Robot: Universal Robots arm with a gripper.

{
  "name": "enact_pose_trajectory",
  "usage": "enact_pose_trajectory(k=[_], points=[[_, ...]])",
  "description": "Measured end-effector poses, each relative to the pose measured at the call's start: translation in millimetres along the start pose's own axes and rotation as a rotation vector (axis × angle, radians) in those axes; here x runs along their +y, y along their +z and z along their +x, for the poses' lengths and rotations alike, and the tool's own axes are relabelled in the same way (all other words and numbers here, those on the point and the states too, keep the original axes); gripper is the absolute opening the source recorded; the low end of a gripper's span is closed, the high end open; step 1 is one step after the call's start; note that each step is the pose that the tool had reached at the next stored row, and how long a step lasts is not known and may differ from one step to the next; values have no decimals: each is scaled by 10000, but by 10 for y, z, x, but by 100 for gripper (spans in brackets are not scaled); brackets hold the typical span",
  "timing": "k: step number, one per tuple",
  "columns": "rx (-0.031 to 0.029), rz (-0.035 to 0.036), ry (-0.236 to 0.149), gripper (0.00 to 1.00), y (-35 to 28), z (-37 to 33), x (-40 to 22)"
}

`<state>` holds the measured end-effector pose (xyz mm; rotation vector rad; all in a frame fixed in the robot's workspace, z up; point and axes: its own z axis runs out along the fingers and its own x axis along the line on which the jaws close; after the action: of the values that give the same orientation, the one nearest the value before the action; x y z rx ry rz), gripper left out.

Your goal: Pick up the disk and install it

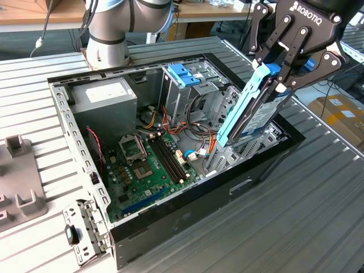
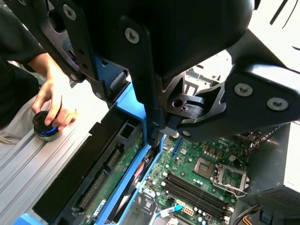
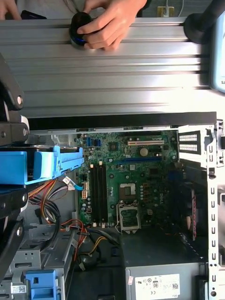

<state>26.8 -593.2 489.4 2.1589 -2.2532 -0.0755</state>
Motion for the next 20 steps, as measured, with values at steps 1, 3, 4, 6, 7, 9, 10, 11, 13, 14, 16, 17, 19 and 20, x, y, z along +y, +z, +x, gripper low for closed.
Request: enact_pose_trajectory(k=[1, 3, 4, 6, 7, 9, 10, 11, 13, 14, 16, 17, 19, 20], points=[[0, 0, 0, 37, 0, 0, -8], [-1, 0, 0, 37, 1, -1, -25], [0, 0, 1, 37, 1, -2, -39], [-1, 0, 0, 37, 1, -2, -59], [0, 0, 0, 37, 1, -3, -79], [0, 0, 0, 37, 2, -4, -99], [0, 0, 0, 37, 2, -4, -108], [1, 0, 1, 37, 2, -5, -117], [1, 0, 0, 37, 3, -6, -138], [1, 0, 0, 37, 4, -6, -145], [0, 0, 0, 37, 6, -7, -162], [1, 0, 0, 37, 6, -7, -170], [0, 0, 0, 37, 8, -7, -183], [1, 0, 0, 37, 8, -8, -191]])
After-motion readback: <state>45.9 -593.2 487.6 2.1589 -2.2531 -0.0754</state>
